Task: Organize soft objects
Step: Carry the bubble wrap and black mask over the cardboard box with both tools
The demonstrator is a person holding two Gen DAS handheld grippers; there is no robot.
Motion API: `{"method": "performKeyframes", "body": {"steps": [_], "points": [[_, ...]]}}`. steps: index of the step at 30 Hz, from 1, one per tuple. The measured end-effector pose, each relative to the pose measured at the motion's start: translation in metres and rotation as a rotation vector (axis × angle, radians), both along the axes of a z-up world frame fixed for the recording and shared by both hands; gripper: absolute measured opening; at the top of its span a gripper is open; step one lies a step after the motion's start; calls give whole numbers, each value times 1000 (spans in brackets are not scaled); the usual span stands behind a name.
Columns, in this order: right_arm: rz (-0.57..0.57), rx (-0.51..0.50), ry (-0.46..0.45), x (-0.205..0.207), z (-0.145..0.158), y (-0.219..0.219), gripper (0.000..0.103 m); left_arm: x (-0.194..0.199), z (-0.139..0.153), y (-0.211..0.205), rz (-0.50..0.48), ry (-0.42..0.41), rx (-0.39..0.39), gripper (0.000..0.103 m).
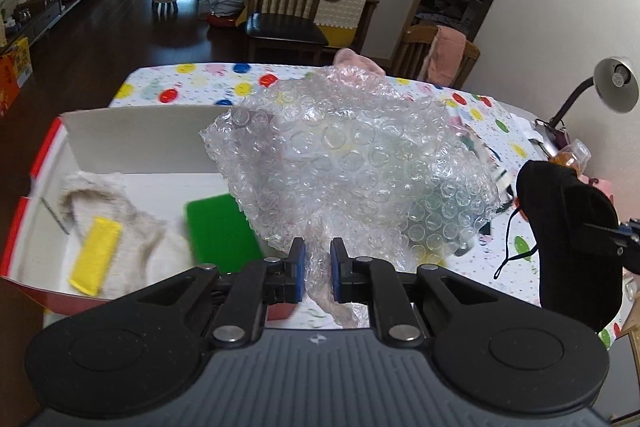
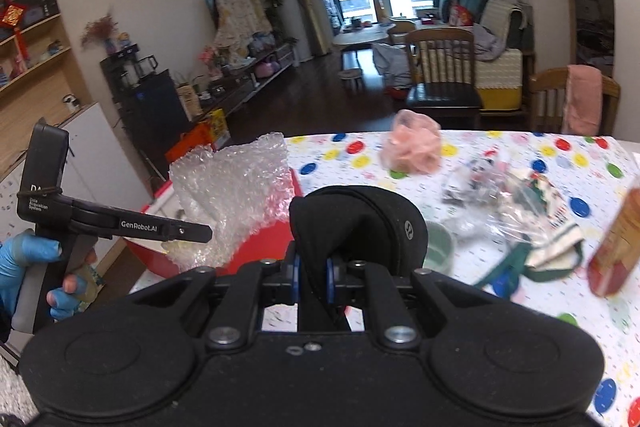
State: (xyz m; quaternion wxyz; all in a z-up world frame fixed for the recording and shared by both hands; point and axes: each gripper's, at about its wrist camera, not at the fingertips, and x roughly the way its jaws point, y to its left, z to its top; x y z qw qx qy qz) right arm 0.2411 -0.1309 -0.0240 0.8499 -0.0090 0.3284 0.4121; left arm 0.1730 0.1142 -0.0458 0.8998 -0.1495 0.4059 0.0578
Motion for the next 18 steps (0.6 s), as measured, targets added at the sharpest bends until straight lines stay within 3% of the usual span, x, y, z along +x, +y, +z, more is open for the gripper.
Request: {"method": "performKeyframes", "body": {"steps": [18], "points": [[163,-2,-21,-6,18,122,11,-36,13,110,111,35,51,13]]}}
